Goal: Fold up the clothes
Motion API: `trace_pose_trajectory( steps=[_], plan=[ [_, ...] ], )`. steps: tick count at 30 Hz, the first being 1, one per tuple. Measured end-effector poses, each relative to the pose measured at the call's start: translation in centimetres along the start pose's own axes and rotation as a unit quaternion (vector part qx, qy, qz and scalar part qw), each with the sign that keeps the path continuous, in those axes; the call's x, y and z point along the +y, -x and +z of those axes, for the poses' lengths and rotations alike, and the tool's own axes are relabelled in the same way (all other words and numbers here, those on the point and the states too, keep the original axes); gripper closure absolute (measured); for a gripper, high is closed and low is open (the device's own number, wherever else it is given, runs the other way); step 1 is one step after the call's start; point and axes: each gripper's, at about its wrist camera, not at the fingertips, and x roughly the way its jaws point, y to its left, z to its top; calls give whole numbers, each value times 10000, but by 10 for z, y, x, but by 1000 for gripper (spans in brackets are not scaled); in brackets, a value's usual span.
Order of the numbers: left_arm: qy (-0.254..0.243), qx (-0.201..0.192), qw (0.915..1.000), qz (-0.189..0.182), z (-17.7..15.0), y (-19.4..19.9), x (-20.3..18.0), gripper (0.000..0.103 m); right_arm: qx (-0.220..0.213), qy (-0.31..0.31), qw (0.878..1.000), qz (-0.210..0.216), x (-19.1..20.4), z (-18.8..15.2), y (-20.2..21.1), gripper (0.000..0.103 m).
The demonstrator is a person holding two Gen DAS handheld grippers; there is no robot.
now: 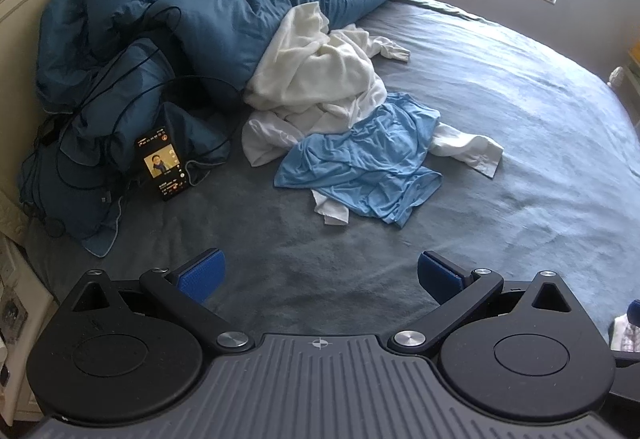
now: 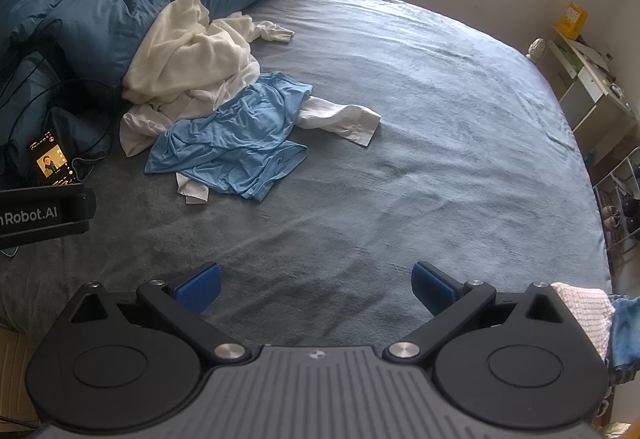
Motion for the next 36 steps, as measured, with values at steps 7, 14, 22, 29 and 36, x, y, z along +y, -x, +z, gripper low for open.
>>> trace_pose_trajectory(
  steps=[7,14,22,29,36],
  plan=[
    [1,16,10000,-12,0,0,-1,0,1,7,10000,-1,0,-1,0,0],
    [17,23,10000,-17,-2,2,1,0,-8,10,10000,-4,0,-1,0,0],
    [51,32,10000,4,2,-2,-3,0,-14,35,10000,-4,0,-1,1,0],
    [64,46,10000,16,1,-2,-4,0,-7,49,10000,6,3,0,0,0],
    [76,67,9999,27,2,-3,-5,0,1,55,10000,13,4,2,-1,0]
  ],
)
